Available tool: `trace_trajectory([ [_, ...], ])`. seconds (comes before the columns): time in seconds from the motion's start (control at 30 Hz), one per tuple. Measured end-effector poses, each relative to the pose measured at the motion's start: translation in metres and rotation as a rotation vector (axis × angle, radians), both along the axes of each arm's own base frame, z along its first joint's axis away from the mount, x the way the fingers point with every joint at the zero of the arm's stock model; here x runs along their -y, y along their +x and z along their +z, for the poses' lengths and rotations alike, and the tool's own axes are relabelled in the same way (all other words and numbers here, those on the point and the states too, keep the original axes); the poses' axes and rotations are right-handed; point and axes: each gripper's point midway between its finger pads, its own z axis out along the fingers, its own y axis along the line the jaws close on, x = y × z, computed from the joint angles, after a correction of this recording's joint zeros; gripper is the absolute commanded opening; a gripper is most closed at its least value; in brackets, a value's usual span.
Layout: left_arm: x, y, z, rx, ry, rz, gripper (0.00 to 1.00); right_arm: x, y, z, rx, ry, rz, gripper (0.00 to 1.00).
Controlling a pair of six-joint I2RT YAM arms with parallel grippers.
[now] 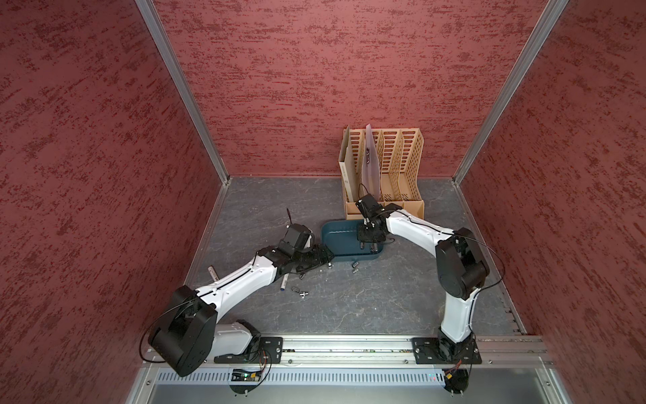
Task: Put the socket on the desktop into the storage box
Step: Pick up the socket head at the center of the board.
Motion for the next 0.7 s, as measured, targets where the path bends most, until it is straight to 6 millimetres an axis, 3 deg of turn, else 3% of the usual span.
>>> trace_trajectory([
  [0.3,-0.022,-0.002,0.002,-0.013,0.043,0.052,0.83,-0.005,-0.006,0.044,0.087,0.054,0.017,0.35],
  [0.47,-0.038,-0.014,0.000,-0.041,0.102,0.078,0.82,-0.008,-0.028,0.063,0.118,0.086,0.051,0.35],
  [0.7,-0.065,-0.038,-0.004,-0.080,0.162,0.144,0.79,-0.018,-0.068,0.068,0.122,0.115,0.129,0.36],
])
